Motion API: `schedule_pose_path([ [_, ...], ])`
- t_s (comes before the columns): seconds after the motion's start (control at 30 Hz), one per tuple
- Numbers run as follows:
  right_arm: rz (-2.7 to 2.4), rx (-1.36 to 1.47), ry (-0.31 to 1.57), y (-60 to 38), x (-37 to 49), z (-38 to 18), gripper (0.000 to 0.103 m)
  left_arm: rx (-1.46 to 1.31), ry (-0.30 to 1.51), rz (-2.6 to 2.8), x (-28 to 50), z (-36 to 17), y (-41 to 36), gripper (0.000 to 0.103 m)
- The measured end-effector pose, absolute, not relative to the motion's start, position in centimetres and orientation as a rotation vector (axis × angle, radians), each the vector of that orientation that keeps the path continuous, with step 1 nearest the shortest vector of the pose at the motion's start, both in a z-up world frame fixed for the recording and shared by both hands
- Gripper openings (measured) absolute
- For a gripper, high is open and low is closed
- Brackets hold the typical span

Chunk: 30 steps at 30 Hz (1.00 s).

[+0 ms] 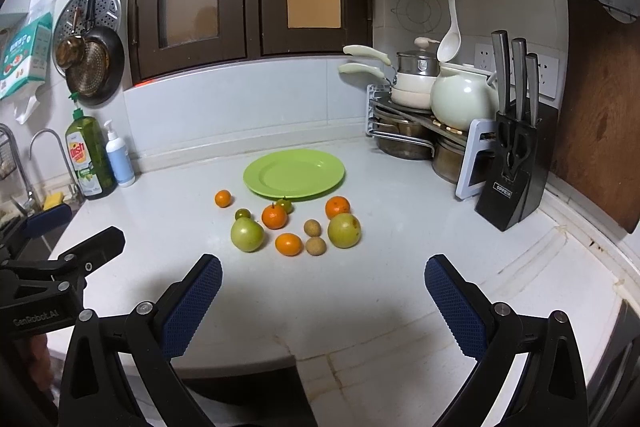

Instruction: Organize fruits

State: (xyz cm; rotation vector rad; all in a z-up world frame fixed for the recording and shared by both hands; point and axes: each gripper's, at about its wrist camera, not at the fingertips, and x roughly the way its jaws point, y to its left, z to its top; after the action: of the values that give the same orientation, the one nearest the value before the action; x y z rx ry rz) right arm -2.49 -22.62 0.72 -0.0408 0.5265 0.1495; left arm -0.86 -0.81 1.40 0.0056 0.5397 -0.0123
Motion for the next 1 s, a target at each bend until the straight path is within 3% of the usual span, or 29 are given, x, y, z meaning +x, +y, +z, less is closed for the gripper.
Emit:
schedule_pose_path([
  [1.0, 0.152, -0.047, 0.527, -22.45, -1.67, 1.05, 0.102, 0.008, 0.54, -0.019, -0.18, 1.48, -0.93, 0.103],
])
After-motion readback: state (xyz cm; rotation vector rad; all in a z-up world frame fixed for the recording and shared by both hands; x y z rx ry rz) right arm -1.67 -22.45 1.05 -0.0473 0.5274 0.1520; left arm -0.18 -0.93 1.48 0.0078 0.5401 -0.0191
